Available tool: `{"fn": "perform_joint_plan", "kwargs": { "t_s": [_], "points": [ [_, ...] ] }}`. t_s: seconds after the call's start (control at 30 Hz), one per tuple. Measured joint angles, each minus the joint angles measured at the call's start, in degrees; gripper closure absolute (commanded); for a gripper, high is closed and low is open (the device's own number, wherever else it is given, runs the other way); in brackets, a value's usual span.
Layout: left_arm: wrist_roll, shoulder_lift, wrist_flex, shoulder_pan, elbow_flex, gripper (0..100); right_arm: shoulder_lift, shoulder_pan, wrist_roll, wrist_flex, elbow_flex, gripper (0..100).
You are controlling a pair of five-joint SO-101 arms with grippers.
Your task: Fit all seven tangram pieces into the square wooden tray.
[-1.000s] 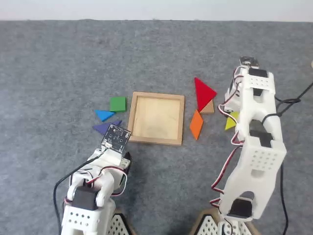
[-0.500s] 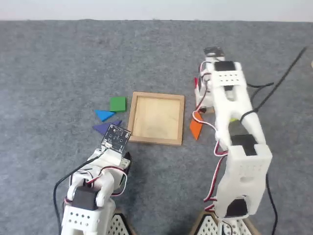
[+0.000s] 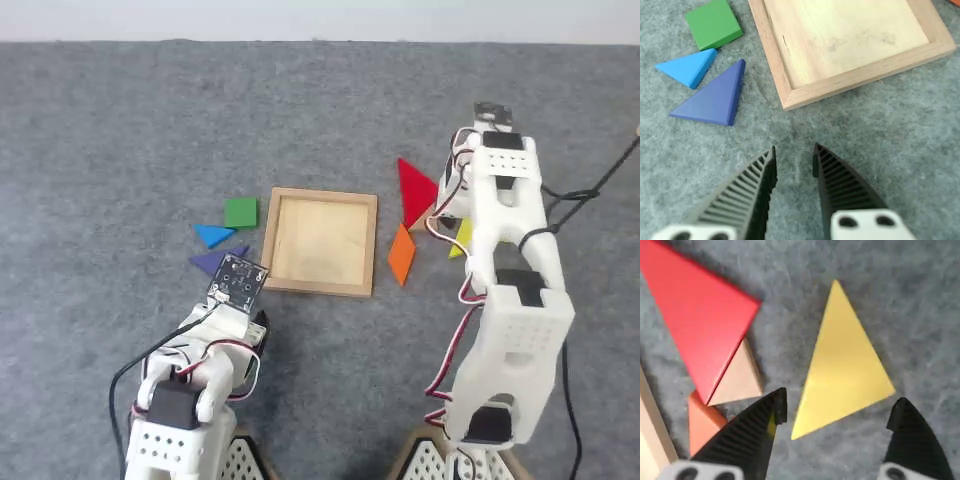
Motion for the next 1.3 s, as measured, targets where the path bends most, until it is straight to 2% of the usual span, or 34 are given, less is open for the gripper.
{"fn": "perform_joint_plan", "kwargs": {
  "t_s": [0.6, 0.87, 1.3],
  "points": [
    [0.00, 0.00, 0.00, 0.00, 0.00, 88, 5.01, 1.05, -0.18, -2.73, 0.09, 68.2],
    [0.00, 0.00, 0.00, 0.00, 0.00, 88, 5.01, 1.49, 5.54, -2.90, 0.00, 68.1],
    [0.00, 0.00, 0.00, 0.00, 0.00, 88, 5.10, 2.55, 10.37, -3.25, -0.79, 68.1]
  ]
}}
